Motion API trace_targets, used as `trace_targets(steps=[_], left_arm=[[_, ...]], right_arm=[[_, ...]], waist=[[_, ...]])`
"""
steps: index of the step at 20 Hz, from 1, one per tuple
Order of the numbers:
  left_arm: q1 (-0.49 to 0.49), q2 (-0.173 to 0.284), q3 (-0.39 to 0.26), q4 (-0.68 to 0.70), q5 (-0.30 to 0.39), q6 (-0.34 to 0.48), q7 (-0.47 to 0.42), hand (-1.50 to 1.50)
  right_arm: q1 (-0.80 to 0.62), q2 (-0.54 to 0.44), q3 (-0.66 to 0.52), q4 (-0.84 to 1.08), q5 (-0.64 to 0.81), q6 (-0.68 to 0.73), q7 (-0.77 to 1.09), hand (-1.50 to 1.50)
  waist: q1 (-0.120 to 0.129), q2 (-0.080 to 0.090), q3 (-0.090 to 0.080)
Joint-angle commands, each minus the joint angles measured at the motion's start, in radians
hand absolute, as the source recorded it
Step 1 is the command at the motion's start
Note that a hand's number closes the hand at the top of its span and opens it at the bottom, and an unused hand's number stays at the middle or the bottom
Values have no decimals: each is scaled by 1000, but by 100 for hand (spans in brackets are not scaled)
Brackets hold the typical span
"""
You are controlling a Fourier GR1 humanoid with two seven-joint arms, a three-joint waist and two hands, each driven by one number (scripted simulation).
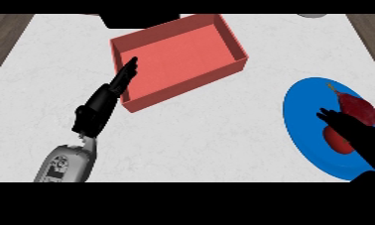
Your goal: Pick the tomato from the plate and place it in the cardboard box
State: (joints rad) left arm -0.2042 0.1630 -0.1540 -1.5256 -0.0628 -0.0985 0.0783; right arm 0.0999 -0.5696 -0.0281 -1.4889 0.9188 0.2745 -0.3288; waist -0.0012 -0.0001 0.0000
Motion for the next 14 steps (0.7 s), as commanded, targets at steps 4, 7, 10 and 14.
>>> trace_targets(steps=[4, 7, 10, 14], left_arm=[[-57, -36, 39, 65, -24, -16, -3, 0], [52, -76, -39, -51, -81, 27, -2, 0], [5, -26, 33, -45, -18, -54, 27, 0], [39, -16, 46, 4, -28, -69, -55, 0]], right_arm=[[-42, 58, 12, 81, 110, -41, 2, -150], [-92, 25, -26, 193, 94, -50, -86, 150], [-113, 68, 8, 162, 148, -58, -44, 150], [-70, 82, 5, 122, 164, -109, -74, 150]], waist=[[0, 0, 0], [6, 0, 0], [4, 0, 0], [1, 0, 0]])
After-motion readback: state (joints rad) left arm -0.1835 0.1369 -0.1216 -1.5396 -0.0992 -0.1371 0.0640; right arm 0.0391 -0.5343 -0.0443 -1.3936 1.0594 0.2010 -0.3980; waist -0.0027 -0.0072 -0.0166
